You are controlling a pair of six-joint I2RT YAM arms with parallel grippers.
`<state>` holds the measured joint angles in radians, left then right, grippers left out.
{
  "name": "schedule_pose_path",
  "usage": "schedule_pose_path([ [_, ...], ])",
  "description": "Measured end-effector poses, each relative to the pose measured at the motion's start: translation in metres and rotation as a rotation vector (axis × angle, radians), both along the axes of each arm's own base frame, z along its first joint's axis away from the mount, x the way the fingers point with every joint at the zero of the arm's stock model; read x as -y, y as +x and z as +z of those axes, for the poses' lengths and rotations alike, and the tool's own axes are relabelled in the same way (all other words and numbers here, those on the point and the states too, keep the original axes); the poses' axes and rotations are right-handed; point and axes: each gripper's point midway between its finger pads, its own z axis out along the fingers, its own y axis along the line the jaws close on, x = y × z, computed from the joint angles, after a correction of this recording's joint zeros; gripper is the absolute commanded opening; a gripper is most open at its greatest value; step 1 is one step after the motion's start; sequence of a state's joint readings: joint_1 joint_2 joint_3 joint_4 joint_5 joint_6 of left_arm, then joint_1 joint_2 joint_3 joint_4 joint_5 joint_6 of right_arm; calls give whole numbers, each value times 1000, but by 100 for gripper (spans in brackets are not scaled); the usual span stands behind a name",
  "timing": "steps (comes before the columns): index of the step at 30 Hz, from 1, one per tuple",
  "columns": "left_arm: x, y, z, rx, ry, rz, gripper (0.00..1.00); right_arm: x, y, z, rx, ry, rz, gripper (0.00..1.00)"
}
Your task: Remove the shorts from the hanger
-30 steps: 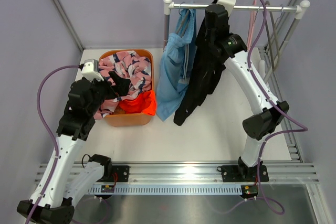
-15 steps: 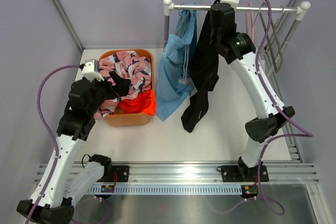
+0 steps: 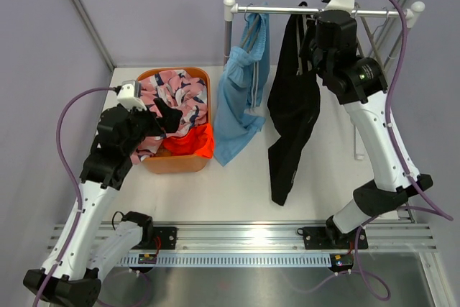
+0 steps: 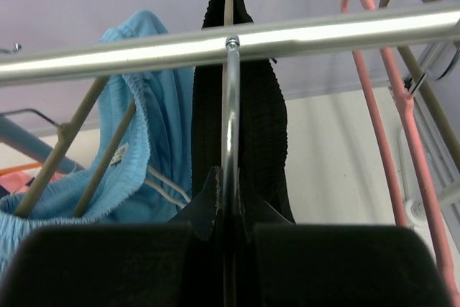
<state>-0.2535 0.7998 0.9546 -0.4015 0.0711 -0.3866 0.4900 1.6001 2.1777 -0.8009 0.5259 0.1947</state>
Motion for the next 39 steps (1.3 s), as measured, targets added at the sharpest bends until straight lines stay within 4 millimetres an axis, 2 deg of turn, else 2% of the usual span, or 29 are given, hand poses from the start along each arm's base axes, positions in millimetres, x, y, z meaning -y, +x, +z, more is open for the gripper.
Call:
schedule_pose_path([
  [5, 13, -4, 3, 4, 5, -73, 99, -4, -23, -25, -81, 8, 74, 0],
  [8, 32, -10, 17, 32, 14, -149, 99, -2, -45, -43, -130, 19, 115, 0],
  [12, 66, -27, 45, 93, 15, -270, 99, 2, -80, -61, -171, 47, 170, 0],
  [15, 92, -40, 61, 123, 22, -336, 99, 7, -104, -66, -178, 75, 203, 0],
  [19, 142, -57, 82, 156, 47, -429, 99, 13, -135, -67, -172, 109, 246, 0],
  [21, 172, -58, 89, 164, 67, -458, 99, 16, -147, -65, -167, 124, 262, 0],
  [25, 224, -39, 91, 161, 129, -434, 99, 18, -165, -69, -177, 142, 293, 0],
  [27, 250, -26, 86, 158, 164, -418, 99, 18, -171, -74, -193, 143, 305, 0],
  [31, 290, -4, 72, 149, 220, -387, 99, 23, -180, -83, -229, 132, 302, 0],
  [35, 313, 14, 70, 160, 246, -355, 98, 24, -187, -85, -239, 132, 308, 0],
  [39, 327, 26, 77, 180, 254, -334, 96, 27, -191, -87, -247, 129, 308, 0],
])
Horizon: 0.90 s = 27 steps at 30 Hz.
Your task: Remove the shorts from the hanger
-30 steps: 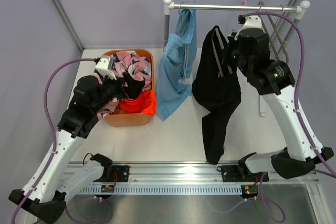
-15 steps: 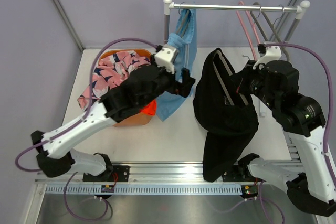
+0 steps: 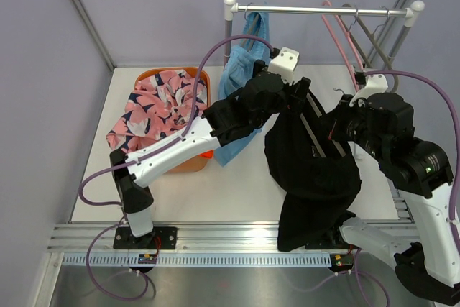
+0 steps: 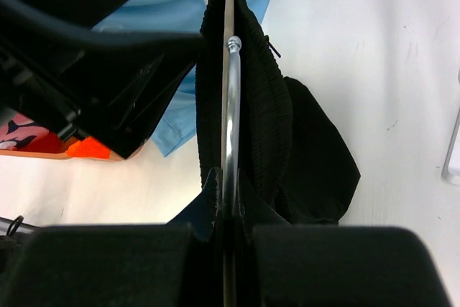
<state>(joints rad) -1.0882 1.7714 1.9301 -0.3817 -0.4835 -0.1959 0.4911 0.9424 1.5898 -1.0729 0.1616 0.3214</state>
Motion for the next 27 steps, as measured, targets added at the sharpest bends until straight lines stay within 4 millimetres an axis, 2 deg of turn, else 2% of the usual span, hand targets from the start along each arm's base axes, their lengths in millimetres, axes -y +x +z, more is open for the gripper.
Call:
schedule_pose_path([
  [2, 4, 3, 4, 9, -4, 4, 91, 1, -1, -1, -6, -3, 0, 0],
  [4, 5, 6, 5, 14, -3, 12, 82, 1, -2, -1, -9, -5, 0, 0],
  [7, 6, 8, 2, 14, 8, 20, 75, 2, -4, 1, -9, -5, 1, 0],
  [13, 8, 9, -12, -3, 41, 21, 74, 2, -4, 9, 8, 3, 0, 0],
  [17, 8, 9, -13, -7, 43, 18, 73, 2, -4, 11, 11, 5, 0, 0],
  [22, 10, 8, -15, -12, 41, 15, 57, 1, -3, 10, 9, 4, 0, 0],
  [27, 14, 9, -23, -20, 54, 8, 50, 2, -3, 13, 14, 6, 0, 0],
])
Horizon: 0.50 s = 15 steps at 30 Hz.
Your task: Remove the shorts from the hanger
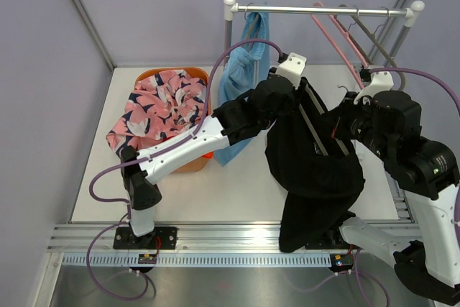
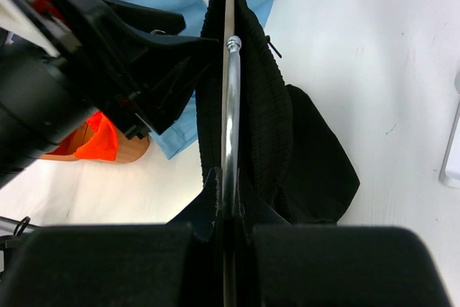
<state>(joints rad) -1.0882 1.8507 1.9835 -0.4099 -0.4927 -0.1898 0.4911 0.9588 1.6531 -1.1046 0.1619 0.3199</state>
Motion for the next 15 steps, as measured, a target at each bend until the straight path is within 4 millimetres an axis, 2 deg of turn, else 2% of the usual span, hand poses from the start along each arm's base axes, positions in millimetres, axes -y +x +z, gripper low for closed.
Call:
schedule_pose_path([
  [4, 6, 1, -12, -14, 20, -10, 50, 1, -2, 6, 12, 4, 1, 0],
  [6, 8, 1, -15, -18, 23, -16, 47, 2, -3, 6, 9, 2, 0, 0],
  [10, 9, 1, -16, -20, 24, -18, 23, 3, -4, 4, 0, -3, 1, 0],
  [11, 8, 2, -16, -19, 24, -17, 11, 3, -5, 4, 0, -3, 1, 0],
  [14, 5, 7, -16, -15, 33, -8, 0, 3, -5, 4, 2, -2, 1, 0],
  [15, 4, 10, -14, -13, 32, -3, 0, 3, -5, 5, 2, -1, 1, 0],
])
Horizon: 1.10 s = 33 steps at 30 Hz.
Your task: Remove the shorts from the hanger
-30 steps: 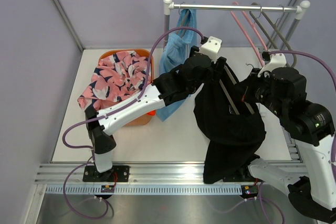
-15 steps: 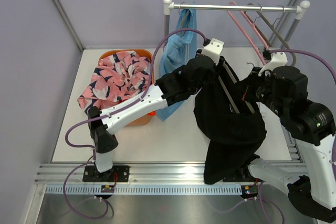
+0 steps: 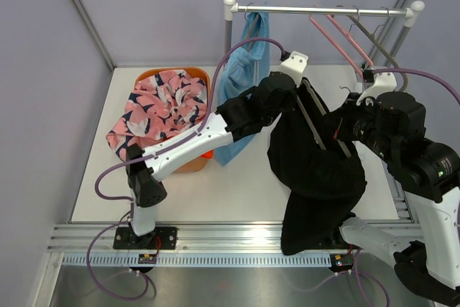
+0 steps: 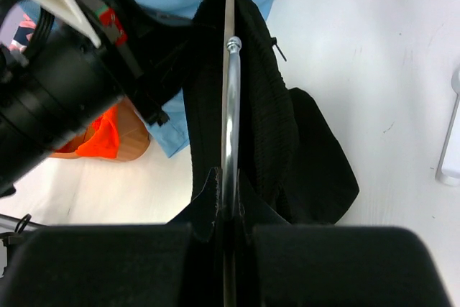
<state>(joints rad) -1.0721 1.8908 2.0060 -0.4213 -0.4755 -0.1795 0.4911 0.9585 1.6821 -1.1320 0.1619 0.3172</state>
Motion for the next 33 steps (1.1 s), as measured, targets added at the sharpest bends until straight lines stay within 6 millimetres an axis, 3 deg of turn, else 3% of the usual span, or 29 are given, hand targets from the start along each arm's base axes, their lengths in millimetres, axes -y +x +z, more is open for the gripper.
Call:
schedule_pose_path([
  [10, -24, 59, 24, 23, -72, 95, 0, -6, -7, 12, 35, 34, 52, 0],
  [15, -18, 67, 4, -12, -56, 74, 0, -6, -10, 20, 57, 46, 57, 0],
  [19, -12, 59, -34, -66, -24, 32, 0, -2, -11, 31, 89, 52, 43, 0],
  [22, -10, 32, -78, -120, 51, -37, 0, 4, -6, 37, 112, 40, 8, 0],
  [25, -6, -6, -96, -133, 115, -144, 0, 9, 6, 38, 119, 11, -39, 0],
  [26, 2, -29, -93, -119, 133, -205, 0, 10, 12, 39, 121, -2, -59, 0],
  [29, 14, -98, -55, -24, 137, -399, 0, 10, 35, 41, 121, -39, -113, 0],
  [33, -3, -199, 32, 135, 28, -676, 0, 7, 68, 40, 120, -83, -177, 0],
])
